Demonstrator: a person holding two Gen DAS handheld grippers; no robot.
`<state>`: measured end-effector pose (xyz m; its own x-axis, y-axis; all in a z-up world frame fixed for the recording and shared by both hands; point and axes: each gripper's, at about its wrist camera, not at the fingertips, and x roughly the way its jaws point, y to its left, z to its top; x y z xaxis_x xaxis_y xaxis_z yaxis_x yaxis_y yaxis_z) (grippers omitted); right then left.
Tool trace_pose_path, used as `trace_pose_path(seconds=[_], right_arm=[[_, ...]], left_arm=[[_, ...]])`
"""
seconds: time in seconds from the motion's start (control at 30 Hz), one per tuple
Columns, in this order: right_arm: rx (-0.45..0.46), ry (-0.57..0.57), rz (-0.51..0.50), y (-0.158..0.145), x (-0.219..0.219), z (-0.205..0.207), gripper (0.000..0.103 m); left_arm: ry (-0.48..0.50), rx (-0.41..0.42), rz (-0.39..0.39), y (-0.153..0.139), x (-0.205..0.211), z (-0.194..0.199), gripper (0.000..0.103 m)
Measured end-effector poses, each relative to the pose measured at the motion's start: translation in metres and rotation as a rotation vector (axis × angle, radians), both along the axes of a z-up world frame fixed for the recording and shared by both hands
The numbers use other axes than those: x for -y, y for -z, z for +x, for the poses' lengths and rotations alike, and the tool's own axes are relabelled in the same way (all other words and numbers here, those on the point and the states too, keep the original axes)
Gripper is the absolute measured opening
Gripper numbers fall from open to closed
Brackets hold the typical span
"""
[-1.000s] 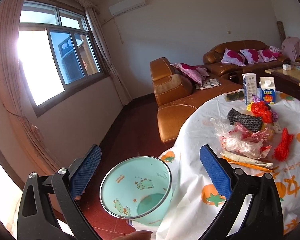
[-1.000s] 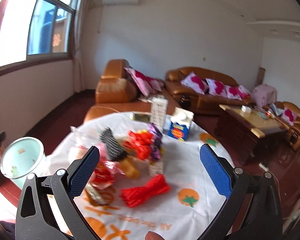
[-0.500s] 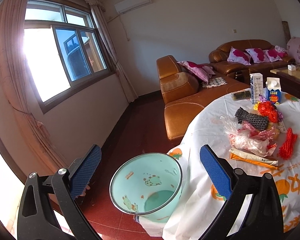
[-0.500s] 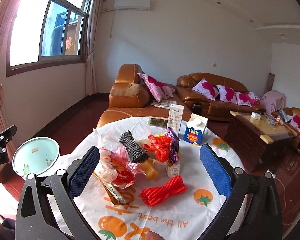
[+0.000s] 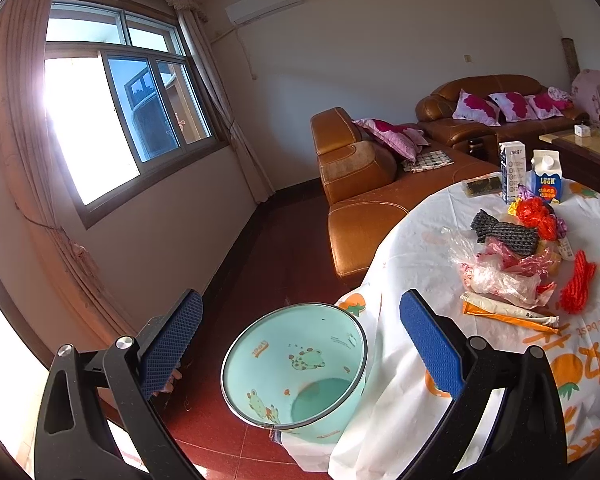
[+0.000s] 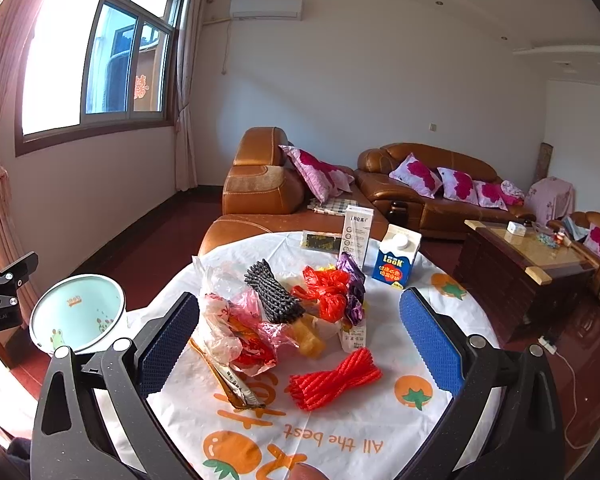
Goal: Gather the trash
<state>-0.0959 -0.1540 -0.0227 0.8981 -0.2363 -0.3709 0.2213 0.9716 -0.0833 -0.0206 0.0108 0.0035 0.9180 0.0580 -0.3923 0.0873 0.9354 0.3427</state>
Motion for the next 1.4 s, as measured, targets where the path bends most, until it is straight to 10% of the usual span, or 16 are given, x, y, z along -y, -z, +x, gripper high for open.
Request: trace_pose_path(seconds=[1.4], right_arm=[[0.005,-0.001,-0.004,-0.0004,0.0002,-0.0007,0.099]], left_arm=[[-0.024,0.012,0.0,-0.0049,-0.0075,0.0027,0.097]])
